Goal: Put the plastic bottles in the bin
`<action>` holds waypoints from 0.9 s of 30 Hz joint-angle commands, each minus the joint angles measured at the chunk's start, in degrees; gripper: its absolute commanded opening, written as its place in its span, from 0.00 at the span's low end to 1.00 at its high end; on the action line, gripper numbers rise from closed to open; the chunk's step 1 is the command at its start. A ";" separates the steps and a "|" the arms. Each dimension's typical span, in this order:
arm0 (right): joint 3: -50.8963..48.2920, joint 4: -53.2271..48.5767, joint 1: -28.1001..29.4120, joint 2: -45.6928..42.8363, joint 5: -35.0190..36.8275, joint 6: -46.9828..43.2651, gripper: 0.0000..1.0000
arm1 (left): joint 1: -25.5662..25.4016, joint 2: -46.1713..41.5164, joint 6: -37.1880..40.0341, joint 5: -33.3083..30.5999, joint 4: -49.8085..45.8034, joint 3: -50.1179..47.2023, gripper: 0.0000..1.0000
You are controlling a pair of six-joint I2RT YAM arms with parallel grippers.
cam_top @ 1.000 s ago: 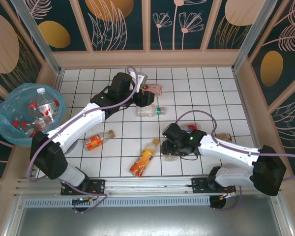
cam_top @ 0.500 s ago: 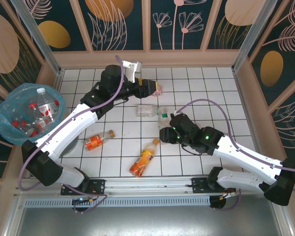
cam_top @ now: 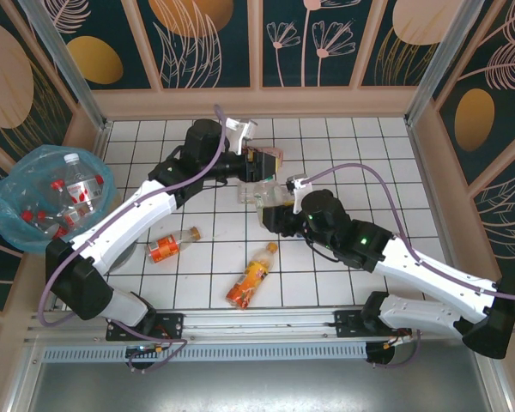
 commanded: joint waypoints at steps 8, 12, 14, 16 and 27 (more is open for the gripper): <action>1.35 4.46 1.12 -0.27 2.73 -1.61 0.50 | -0.15 -2.11 0.30 1.34 1.21 -0.94 0.33; 1.42 5.72 1.28 0.20 2.55 -1.77 0.58 | -0.21 -4.13 0.60 -3.12 1.60 -0.31 0.15; 1.71 7.44 1.41 0.59 2.45 -2.41 0.68 | -0.14 -5.59 0.95 -6.66 1.62 0.31 0.07; 2.43 9.43 1.58 1.21 2.07 -3.35 0.82 | -0.19 -7.15 1.73 -11.81 1.25 1.61 0.00; 11.18 16.87 2.07 8.07 -1.16 -15.57 0.98 | 6.92 -16.42 16.28 -69.63 -14.84 15.69 0.00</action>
